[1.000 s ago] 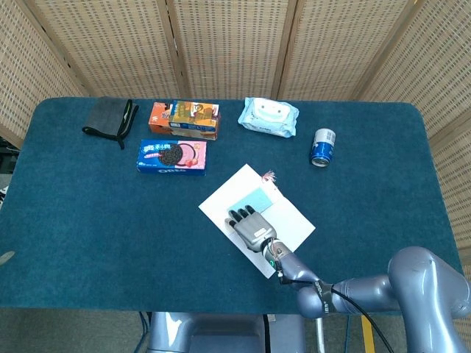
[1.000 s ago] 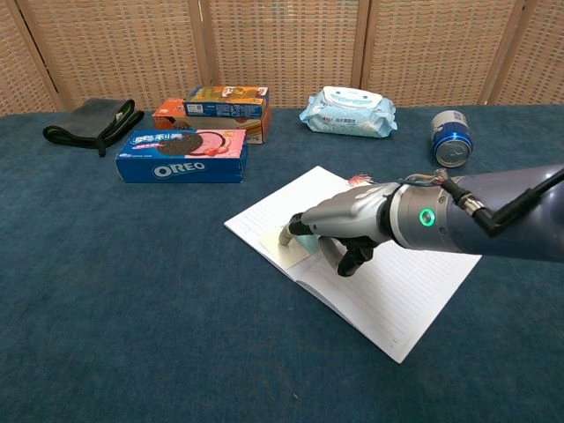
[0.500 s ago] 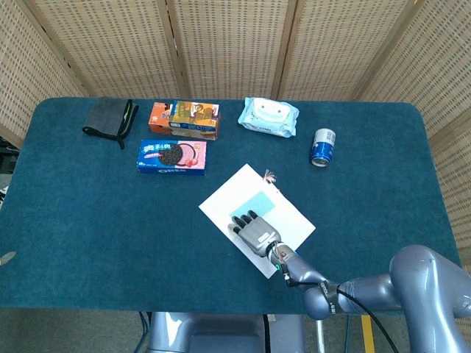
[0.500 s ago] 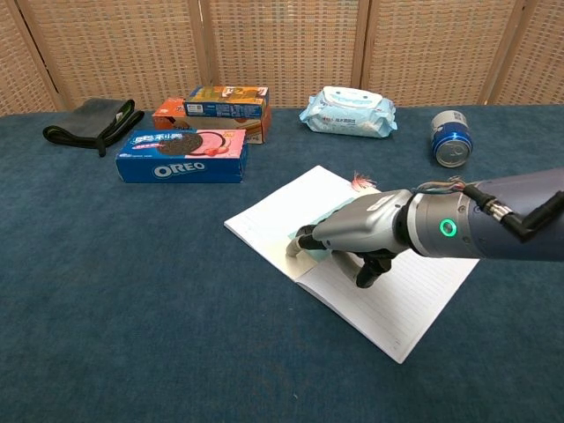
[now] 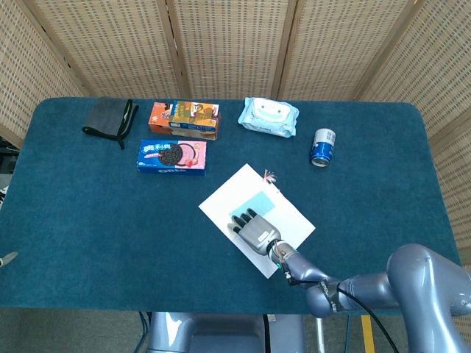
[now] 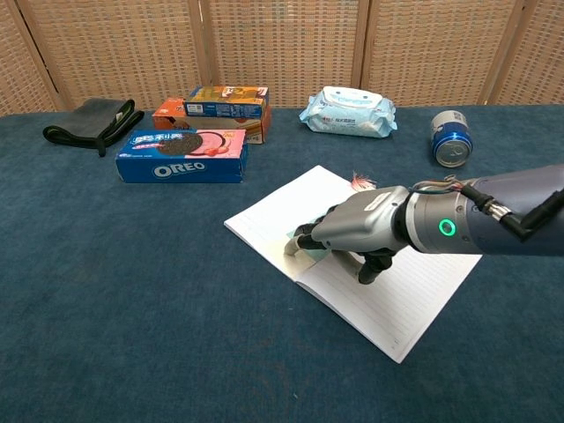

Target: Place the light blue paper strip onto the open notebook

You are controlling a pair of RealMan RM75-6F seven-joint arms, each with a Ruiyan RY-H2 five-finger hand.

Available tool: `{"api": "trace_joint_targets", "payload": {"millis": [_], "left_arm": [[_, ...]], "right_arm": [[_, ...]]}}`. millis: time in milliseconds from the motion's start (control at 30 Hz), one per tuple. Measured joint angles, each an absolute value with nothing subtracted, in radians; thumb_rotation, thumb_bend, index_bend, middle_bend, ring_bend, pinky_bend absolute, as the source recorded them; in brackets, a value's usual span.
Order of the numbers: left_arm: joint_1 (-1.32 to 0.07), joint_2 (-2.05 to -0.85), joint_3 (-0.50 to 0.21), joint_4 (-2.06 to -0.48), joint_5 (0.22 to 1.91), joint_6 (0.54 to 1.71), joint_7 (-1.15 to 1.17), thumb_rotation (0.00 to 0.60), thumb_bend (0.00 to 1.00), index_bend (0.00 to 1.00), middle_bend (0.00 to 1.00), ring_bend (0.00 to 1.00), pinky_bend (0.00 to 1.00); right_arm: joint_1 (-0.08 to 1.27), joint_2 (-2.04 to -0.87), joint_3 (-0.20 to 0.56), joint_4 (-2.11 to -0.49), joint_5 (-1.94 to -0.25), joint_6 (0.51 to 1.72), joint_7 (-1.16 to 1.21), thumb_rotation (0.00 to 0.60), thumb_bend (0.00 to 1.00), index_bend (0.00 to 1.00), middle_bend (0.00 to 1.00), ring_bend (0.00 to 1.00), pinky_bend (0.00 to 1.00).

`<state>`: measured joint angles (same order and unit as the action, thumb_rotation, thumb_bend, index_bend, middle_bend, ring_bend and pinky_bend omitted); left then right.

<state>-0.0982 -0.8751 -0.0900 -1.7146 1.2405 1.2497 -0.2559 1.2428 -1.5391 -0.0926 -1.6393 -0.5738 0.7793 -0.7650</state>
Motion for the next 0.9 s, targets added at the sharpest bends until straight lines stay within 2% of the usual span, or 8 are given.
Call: {"api": "trace_joint_targets", "payload": {"millis": [533,900], "left_arm": [[-0.103,-0.875,-0.093,-1.708,1.228,1.236,-0.263,0.600,0.00,0.00,0.00,0.00,0.00],[-0.104,-0.877,-0.094,-1.708,1.222,1.235,-0.257,0.600,0.00,0.00,0.00,0.00,0.00]], "right_arm": [[1.286,-1.572,-0.084,-1.602,-0.534,0.778,-0.790,0.600,1.00,0.00,0.00,0.00,0.00],[1.274,-1.527,-0.062,-1.654,-0.594,0.795,-0.746,0.600,1.00,0.00,0.00,0.00,0.00]]}}
